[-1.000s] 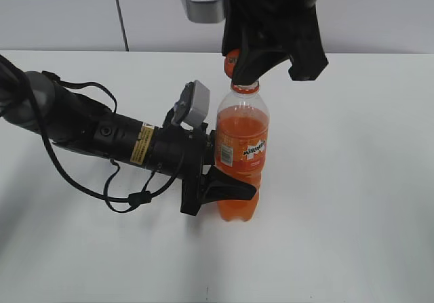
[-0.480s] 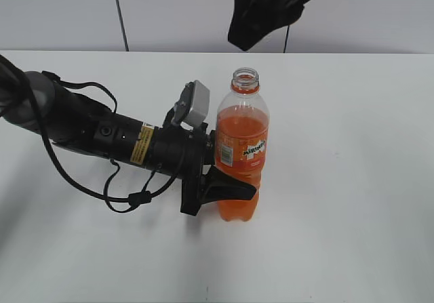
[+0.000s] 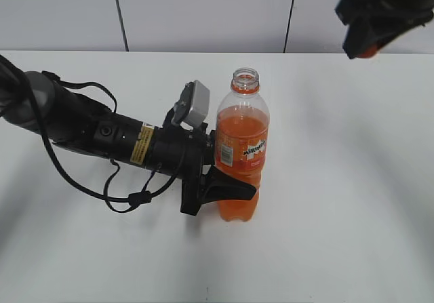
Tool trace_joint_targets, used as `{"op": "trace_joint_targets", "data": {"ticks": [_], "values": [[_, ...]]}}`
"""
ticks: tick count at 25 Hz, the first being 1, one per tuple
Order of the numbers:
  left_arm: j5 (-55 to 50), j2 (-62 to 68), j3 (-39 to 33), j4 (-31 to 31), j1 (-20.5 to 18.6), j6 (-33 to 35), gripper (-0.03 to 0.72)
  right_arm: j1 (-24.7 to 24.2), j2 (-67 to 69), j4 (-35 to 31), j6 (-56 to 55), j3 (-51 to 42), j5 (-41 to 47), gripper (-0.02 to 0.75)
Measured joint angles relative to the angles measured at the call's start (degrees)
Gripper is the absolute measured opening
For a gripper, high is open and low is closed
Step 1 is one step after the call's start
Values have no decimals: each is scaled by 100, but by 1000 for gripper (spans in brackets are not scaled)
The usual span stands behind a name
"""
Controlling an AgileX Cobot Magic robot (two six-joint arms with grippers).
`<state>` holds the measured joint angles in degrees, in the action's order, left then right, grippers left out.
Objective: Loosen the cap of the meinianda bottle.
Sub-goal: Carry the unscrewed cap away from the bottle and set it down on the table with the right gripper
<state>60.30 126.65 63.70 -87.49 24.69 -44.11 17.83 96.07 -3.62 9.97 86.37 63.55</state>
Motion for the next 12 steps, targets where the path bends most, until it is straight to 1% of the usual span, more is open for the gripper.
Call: {"op": "trace_joint_targets", "data": {"ticks": [3,7,10,12], "values": [[0,0,0,0,0,0,399,-603,-99,-74,-215,-828,-736,269],[5,0,0,0,0,-15,399,-1193,-186,-151,-451,-1935,-1782,269],[-1,0,0,33,0,-161,399,-1383,-186,-167,-567,-2718,-2559,269],[-6,0,0,46,0,-194,399,-1417,-188,-179,-642,-3144,-3036,269]]}}
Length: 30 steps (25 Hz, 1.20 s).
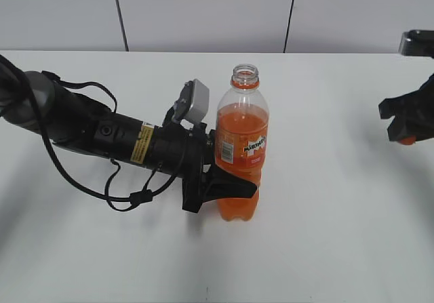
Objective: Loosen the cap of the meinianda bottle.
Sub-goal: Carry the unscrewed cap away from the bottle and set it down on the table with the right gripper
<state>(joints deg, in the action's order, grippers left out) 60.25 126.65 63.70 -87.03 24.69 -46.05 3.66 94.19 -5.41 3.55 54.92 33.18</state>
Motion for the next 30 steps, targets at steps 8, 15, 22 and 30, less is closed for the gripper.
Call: {"op": "trace_joint_targets", "data": {"ticks": [8,15,22,30], "values": [[-6,0,0,-1,0,-12,398,-6,235,-383,-121,-852,-1189,269],[-6,0,0,-1,0,-19,398,-6,830,-457,-121,-878,-1532,269],[-6,0,0,-1,0,-23,398,-6,1124,-476,-121,-878,-1629,269],[-6,0,0,-1,0,-23,398,-6,1124,-476,-121,-878,-1664,384]]}}
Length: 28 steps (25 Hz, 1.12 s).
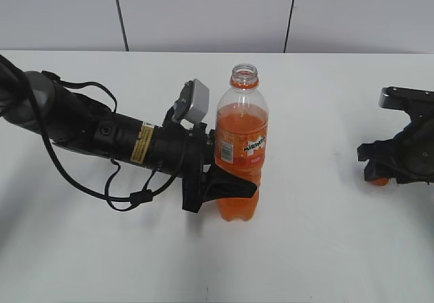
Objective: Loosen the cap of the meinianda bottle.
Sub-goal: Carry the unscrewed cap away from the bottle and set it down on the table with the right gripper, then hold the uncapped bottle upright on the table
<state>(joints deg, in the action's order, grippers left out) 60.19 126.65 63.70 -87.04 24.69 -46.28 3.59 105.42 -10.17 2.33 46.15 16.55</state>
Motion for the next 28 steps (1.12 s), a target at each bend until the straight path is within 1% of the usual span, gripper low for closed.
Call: {"op": "trace_joint_targets", "data": {"ticks": [1,3,6,11,19,21,28], "values": [[0,0,0,0,0,0,398,0,0,0,0,0,0,430],[0,0,0,0,0,0,398,0,0,0,0,0,0,496],[0,0,0,0,0,0,398,0,0,0,0,0,0,534],[0,0,0,0,0,0,398,-5,-91,-148,-24,26,122,544],[33,0,0,0,0,0,401,-5,-1160,-243,-42,377,663,544],[99,0,0,-14,-6,0,426,-5,-1418,-243,-42,384,717,544],[198,31,0,-167,0,-107,557,-5,-2006,-237,-42,395,774,544]]}}
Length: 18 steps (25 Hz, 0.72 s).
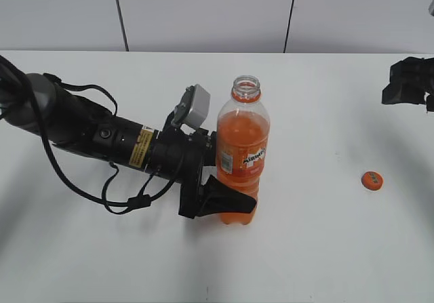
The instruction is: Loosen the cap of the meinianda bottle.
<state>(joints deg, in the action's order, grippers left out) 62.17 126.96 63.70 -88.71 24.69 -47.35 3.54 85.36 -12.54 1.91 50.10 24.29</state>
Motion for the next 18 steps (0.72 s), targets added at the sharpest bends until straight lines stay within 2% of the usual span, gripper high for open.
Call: {"op": "trace_joint_targets", "data": {"ticks": [5,18], "values": [[0,-203,-57,-33,0,-1,583,0,-46,0,0,0,0,544],[315,-1426,-161,-4,0,-82,585,0,-48,5,0,0,5,544]]}}
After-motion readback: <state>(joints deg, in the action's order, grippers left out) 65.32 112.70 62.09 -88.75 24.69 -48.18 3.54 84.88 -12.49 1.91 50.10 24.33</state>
